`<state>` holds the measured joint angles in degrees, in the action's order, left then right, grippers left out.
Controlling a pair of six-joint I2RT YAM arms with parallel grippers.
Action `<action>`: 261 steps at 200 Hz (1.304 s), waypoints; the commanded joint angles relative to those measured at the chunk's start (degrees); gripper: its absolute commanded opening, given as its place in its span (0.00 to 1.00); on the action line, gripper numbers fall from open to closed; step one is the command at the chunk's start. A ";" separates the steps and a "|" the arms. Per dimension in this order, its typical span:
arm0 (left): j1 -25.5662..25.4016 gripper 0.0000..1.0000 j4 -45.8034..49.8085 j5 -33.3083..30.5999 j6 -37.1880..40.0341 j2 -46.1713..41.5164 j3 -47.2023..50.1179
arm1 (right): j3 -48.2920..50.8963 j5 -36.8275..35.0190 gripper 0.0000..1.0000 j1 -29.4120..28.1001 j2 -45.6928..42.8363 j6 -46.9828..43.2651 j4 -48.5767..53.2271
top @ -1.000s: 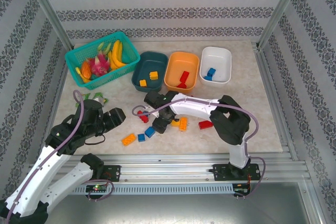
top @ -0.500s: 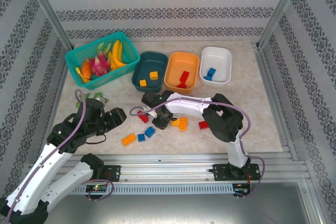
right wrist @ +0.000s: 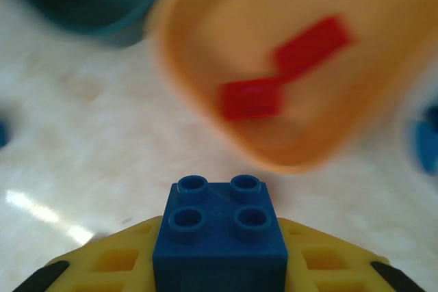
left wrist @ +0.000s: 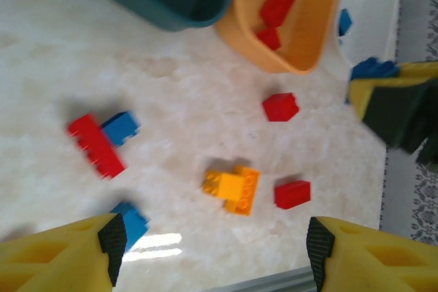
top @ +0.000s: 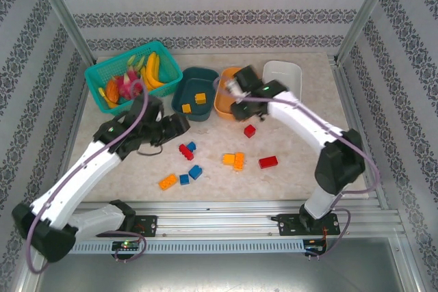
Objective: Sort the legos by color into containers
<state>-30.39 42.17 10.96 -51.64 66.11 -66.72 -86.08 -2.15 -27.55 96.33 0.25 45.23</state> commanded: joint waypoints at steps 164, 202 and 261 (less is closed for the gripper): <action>-4.85 0.73 -12.12 9.08 9.17 41.18 -37.45 | -22.57 -6.67 0.34 22.80 32.54 13.15 8.05; -4.85 0.73 -9.63 7.75 9.73 38.41 -35.30 | -24.43 -6.65 0.50 22.80 31.88 12.81 8.67; -4.79 0.75 -0.25 -3.18 6.70 24.00 -20.22 | -22.65 -6.17 0.60 19.16 20.21 11.45 5.58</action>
<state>-34.52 34.48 14.37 -43.35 98.61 -92.97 -109.01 -7.94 -5.67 125.62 12.16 52.34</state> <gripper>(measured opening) 0.751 0.600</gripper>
